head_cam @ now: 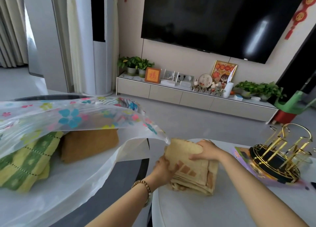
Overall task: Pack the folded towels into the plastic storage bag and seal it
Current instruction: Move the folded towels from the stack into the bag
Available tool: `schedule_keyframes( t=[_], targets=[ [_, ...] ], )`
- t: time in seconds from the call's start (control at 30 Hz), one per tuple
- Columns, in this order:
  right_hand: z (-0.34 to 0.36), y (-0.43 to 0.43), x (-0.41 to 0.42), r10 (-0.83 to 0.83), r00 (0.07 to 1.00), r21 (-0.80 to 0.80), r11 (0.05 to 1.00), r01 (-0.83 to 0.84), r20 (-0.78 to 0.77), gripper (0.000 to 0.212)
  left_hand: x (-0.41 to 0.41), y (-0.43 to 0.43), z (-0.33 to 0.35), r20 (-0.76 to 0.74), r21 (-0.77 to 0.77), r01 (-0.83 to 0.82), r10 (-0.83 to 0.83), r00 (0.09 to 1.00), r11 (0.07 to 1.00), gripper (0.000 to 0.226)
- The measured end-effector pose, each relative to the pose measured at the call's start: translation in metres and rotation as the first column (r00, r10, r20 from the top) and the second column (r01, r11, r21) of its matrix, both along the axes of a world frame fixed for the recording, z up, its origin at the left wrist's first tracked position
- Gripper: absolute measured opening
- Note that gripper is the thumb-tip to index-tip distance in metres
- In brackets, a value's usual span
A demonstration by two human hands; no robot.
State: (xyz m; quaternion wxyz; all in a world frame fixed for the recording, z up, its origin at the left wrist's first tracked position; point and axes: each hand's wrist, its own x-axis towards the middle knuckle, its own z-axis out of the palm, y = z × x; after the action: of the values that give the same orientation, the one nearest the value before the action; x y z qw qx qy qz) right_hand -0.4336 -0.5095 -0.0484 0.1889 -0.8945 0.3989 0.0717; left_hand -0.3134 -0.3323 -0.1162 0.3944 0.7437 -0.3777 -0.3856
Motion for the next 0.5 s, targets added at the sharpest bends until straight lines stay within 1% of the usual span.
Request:
schedule_keyframes(
  t=[0.07,0.1,0.13,0.2,0.23,0.27,0.33,0.37,0.4,0.43,0.47,0.5],
  targets=[
    [0.026,0.013,-0.01,-0.025,0.993,0.213,0.977,-0.001,0.118,0.038,0.004,0.01,0.009,-0.131,-0.036,0.015,-0.02,0.991,0.999,0.078],
    [0.041,0.022,-0.016,-0.04,0.988,0.339,0.941,-0.013,0.149,0.036,0.006,0.018,0.015,-0.142,-0.037,0.06,-0.065,0.988,0.998,0.072],
    [0.053,0.031,-0.021,-0.051,0.985,0.435,0.9,-0.026,0.164,0.039,0.008,0.027,0.023,-0.117,-0.033,0.121,-0.124,0.985,0.992,0.067],
    [0.072,0.052,-0.031,-0.048,0.98,0.529,0.846,-0.064,0.194,0.047,0.011,0.052,0.042,-0.046,-0.063,0.212,-0.215,0.976,0.975,0.054],
    [0.078,0.064,-0.035,-0.051,0.974,0.563,0.822,-0.083,0.219,0.05,0.011,0.068,0.053,-0.009,-0.096,0.228,-0.23,0.973,0.969,0.052],
    [0.082,0.074,-0.037,-0.058,0.968,0.591,0.8,-0.102,0.246,0.053,0.013,0.087,0.063,0.031,-0.132,0.225,-0.223,0.974,0.965,0.058],
    [0.087,0.099,-0.037,-0.08,0.949,0.649,0.747,-0.146,0.305,0.059,0.018,0.129,0.081,0.083,-0.212,0.192,-0.179,0.98,0.958,0.076],
    [0.088,0.113,-0.035,-0.095,0.939,0.681,0.712,-0.169,0.332,0.06,0.021,0.15,0.088,0.101,-0.258,0.167,-0.145,0.984,0.952,0.077],
    [0.087,0.126,-0.031,-0.108,0.927,0.707,0.68,-0.194,0.359,0.058,0.025,0.171,0.094,0.137,-0.313,0.143,-0.104,0.985,0.939,0.071],
    [0.085,0.14,-0.025,-0.116,0.916,0.725,0.653,-0.22,0.383,0.053,0.029,0.192,0.1,0.201,-0.389,0.119,-0.042,0.979,0.914,0.058],
    [0.081,0.154,-0.017,-0.12,0.906,0.739,0.626,-0.249,0.406,0.048,0.035,0.212,0.108,0.321,-0.465,0.089,0.075,0.944,0.881,0.045],
    [0.077,0.169,-0.006,-0.125,0.896,0.753,0.597,-0.275,0.426,0.043,0.043,0.23,0.115,0.463,-0.539,0.07,0.227,0.857,0.839,0.039]
  ],
)
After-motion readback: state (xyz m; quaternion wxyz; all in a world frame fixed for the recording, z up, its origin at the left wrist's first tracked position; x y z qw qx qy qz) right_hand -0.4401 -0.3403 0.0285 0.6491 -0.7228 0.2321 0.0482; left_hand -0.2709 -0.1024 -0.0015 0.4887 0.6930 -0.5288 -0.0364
